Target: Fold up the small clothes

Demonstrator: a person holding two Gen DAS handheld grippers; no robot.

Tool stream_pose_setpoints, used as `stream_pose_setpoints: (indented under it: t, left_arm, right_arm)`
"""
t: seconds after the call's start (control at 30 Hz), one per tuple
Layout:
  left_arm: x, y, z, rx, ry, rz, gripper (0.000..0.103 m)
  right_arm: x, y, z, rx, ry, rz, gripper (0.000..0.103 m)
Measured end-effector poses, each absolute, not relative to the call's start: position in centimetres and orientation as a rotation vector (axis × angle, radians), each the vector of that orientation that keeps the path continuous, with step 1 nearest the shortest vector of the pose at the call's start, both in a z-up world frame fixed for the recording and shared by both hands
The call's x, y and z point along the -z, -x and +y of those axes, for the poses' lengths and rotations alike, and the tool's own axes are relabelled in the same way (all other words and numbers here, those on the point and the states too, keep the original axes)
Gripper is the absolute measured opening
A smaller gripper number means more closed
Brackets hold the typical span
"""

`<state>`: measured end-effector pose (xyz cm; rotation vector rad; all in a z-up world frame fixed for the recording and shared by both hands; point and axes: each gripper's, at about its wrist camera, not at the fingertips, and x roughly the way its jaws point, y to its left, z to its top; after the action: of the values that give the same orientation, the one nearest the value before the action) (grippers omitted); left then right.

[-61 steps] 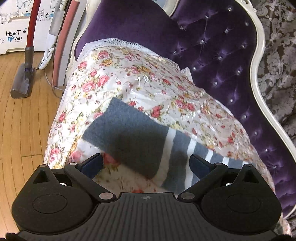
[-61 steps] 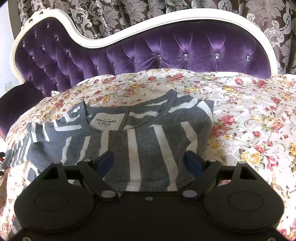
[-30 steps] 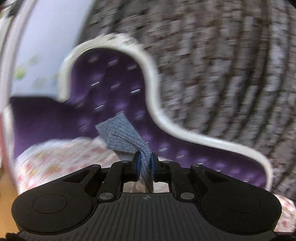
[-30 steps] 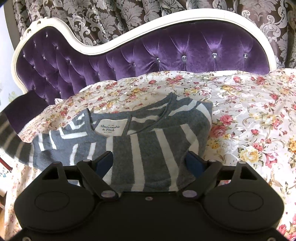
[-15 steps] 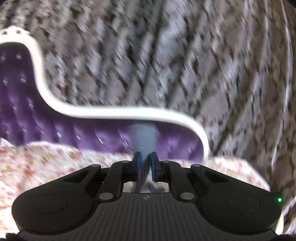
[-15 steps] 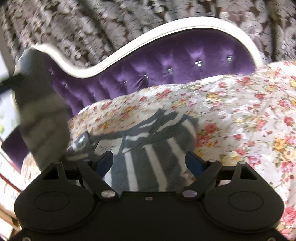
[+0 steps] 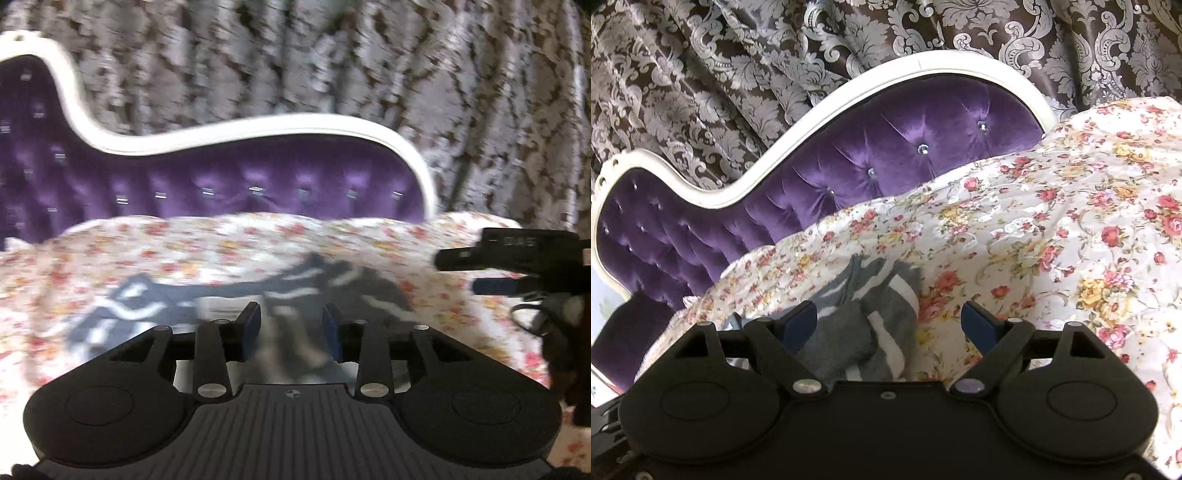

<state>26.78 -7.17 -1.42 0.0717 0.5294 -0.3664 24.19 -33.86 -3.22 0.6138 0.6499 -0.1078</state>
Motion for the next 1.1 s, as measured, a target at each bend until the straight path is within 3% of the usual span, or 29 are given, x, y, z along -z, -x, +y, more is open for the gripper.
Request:
stream_pose_setpoints:
  t: [0.13,0.4,1.03,1.1]
  left_arm:
    - [1.4,-27.1,-2.8,0.233,-0.072,0.554,0.041]
    - [4.2,-29.3,4.1,0.091,0.051,0.688,0.042]
    - [7.0,-30.0,9.7,0.105,0.271,0.750,0.049]
    - [7.1,-29.8,10.0,0.112,0.279,0.742,0.049]
  right_arm:
    - [3.7,-24.8,-33.1,0.055,-0.634,0.662,0.087]
    - [4.2,-25.7,-31.0,0.011,-0.584,0.670,0.087]
    - [5.1,-26.8,-27.3,-0.037,-0.448,0.669,0.087]
    - [5.6,-27.1,-27.2,-0.031,-0.433,0.680,0.081]
